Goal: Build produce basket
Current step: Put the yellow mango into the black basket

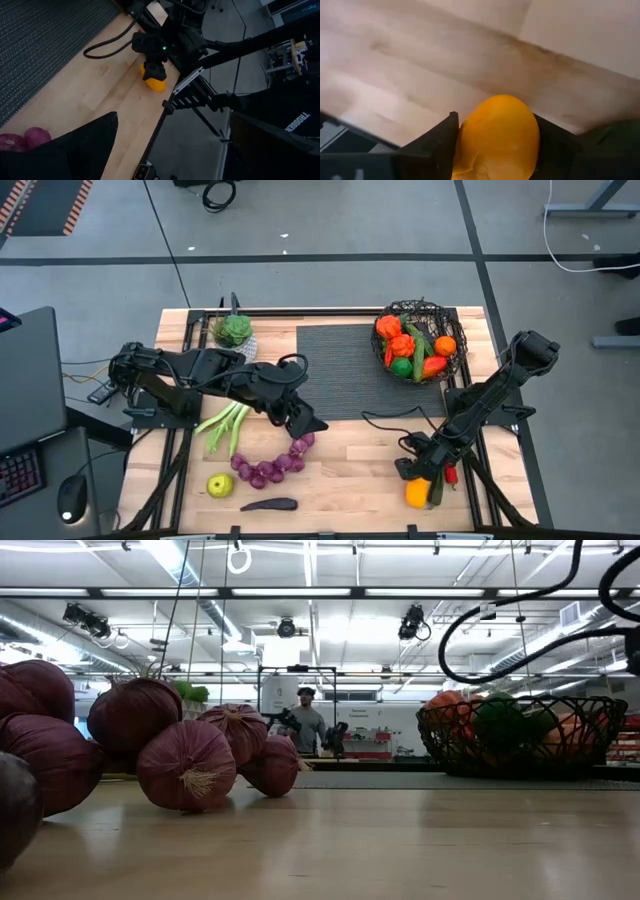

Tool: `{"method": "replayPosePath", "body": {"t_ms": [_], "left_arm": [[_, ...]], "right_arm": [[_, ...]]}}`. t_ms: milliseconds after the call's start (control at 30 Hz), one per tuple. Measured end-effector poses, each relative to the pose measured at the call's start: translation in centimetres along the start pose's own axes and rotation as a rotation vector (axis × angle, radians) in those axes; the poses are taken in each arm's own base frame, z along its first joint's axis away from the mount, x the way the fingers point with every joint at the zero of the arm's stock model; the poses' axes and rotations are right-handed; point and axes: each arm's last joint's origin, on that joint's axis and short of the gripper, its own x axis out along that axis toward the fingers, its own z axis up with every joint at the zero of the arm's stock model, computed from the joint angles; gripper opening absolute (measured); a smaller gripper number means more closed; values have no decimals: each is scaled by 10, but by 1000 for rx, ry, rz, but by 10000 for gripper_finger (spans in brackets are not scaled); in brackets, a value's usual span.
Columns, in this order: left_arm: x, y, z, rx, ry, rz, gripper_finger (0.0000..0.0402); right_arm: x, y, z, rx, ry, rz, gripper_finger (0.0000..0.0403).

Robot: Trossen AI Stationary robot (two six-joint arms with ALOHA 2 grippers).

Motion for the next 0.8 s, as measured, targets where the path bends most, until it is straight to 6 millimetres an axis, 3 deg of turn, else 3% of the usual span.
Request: {"method": "replayPosePath", "body": {"t_ms": [133, 333, 533, 800], "left_arm": [[0, 0, 0, -6, 0, 0, 391], [0, 0, 0, -2, 3, 5, 391], [0, 1, -1, 1, 7, 11, 391], [0, 2, -2, 14, 59, -7, 391]], "right_arm": [[-10, 9, -4, -21, -11, 70, 216], [-43, 30, 5, -50, -106, 223, 220], [-95, 43, 35, -42, -285, 335, 219], [-161, 36, 80, -42, -487, 288, 220]]}}
